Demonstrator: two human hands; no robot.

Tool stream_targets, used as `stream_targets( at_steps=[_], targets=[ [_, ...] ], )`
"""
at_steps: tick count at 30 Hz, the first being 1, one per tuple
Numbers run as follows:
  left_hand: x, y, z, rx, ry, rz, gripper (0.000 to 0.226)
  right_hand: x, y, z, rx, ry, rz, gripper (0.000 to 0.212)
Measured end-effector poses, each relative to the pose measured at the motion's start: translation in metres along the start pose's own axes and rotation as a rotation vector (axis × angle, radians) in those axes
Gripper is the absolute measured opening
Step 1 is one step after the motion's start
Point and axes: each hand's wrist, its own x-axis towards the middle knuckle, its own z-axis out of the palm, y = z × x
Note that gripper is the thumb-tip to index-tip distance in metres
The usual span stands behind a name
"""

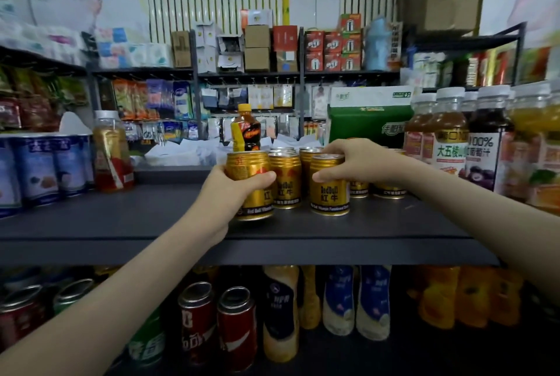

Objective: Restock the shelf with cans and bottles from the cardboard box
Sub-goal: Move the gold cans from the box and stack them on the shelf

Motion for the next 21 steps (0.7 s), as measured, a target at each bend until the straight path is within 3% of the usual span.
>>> stream_targets(
  at_steps=[4, 9, 15, 17, 19, 21],
  targets=[
    [0.008, -0.010, 0.000, -0.018, -0.050, -0.024, 0.063, 0.018, 0.001, 0.005, -0.066, -0.012, 0.056, 0.071],
    [0.012, -0.013, -0.004, 0.190, -0.161, 0.005, 0.115, 0.024, 0.004, 0.008, -0.092, -0.013, 0.062, 0.084],
    [0.012, -0.005, -0.014, 0.444, -0.220, 0.009, 0.117, 0.018, 0.010, 0.011, 0.046, 0.052, 0.038, 0.101],
    [0.012, -0.003, -0.013, 0.423, -0.216, 0.019, 0.108, 0.017, 0.010, 0.010, 0.077, 0.041, 0.049, 0.105],
    [0.009, -0.001, -0.008, 0.386, -0.211, 0.037, 0.083, 0.015, 0.009, 0.009, 0.071, 0.035, 0.051, 0.105],
    [0.007, -0.002, 0.000, 0.344, -0.210, 0.059, 0.066, 0.009, 0.004, 0.005, 0.043, 0.110, 0.010, 0.100]
  ],
)
